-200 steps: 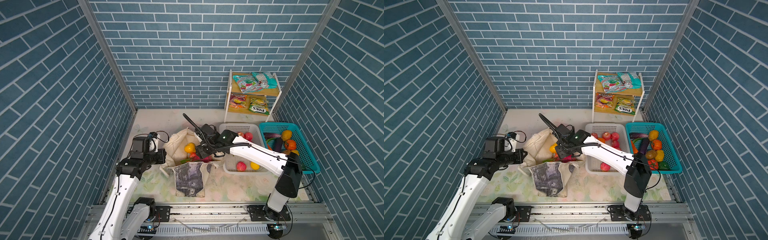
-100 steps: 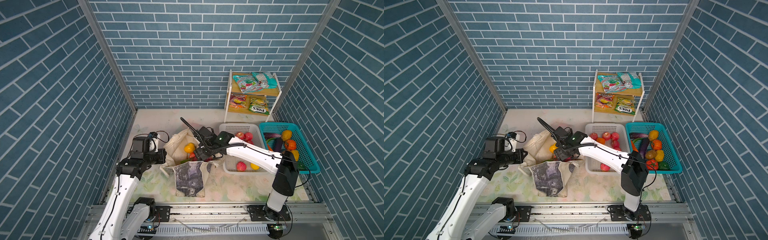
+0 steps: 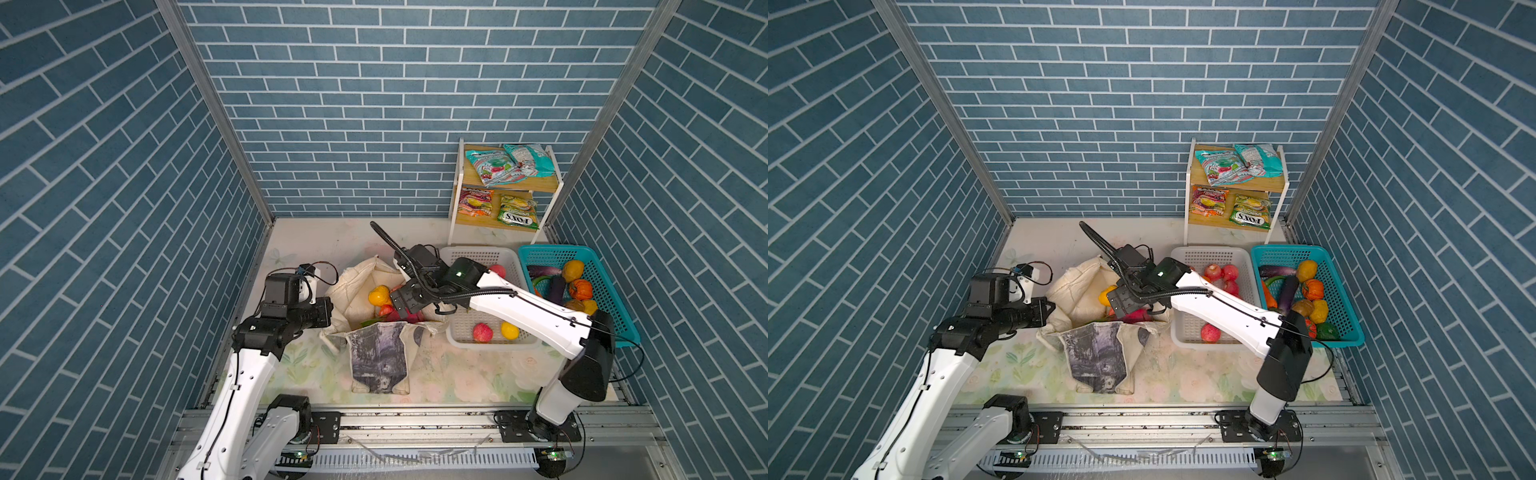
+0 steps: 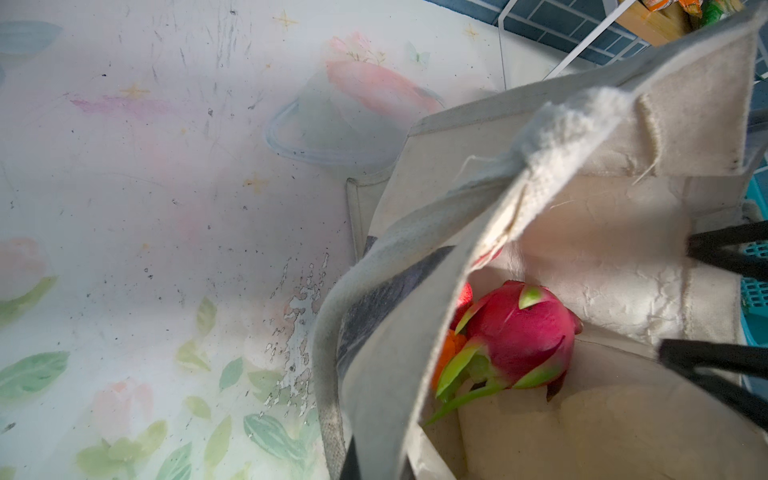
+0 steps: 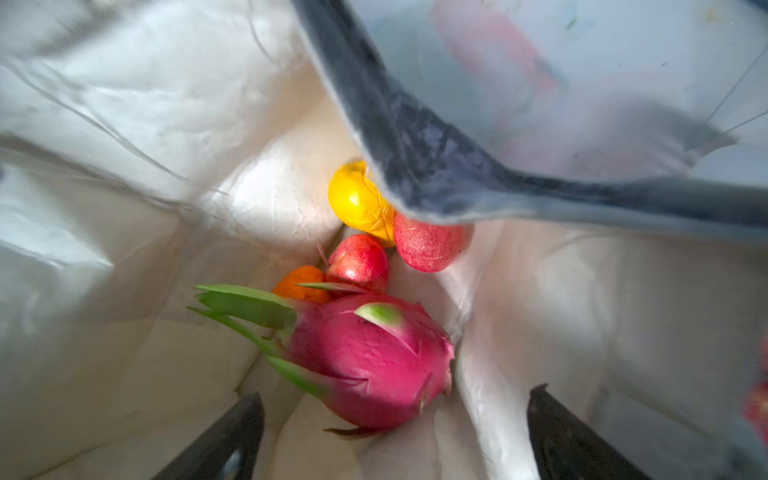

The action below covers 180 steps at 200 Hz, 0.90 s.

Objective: Place the food into the grocery bag and tie it
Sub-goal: 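Open the right gripper to drop the apple beside the dragon fruit, then move the right gripper back over the teal vegetable basket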

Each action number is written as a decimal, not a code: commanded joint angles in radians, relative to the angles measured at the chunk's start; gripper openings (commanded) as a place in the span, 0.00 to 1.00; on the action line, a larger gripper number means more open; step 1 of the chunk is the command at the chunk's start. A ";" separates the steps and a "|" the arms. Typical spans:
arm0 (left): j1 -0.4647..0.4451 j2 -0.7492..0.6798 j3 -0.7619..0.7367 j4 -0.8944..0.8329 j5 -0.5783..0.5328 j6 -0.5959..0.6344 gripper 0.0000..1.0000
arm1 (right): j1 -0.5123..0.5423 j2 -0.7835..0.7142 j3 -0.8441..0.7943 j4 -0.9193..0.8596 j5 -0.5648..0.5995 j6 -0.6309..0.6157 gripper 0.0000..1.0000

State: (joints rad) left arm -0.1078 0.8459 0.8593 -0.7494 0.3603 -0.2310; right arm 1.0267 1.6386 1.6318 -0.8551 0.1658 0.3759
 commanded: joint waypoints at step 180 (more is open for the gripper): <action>0.007 -0.003 -0.009 0.003 -0.003 0.010 0.00 | -0.555 -0.426 -0.442 -0.163 0.066 0.179 0.90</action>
State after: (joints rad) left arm -0.1078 0.8463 0.8589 -0.7494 0.3599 -0.2310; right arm 0.5232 1.2194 1.2209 -0.9939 0.3161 0.4915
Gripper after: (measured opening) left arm 0.054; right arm 0.913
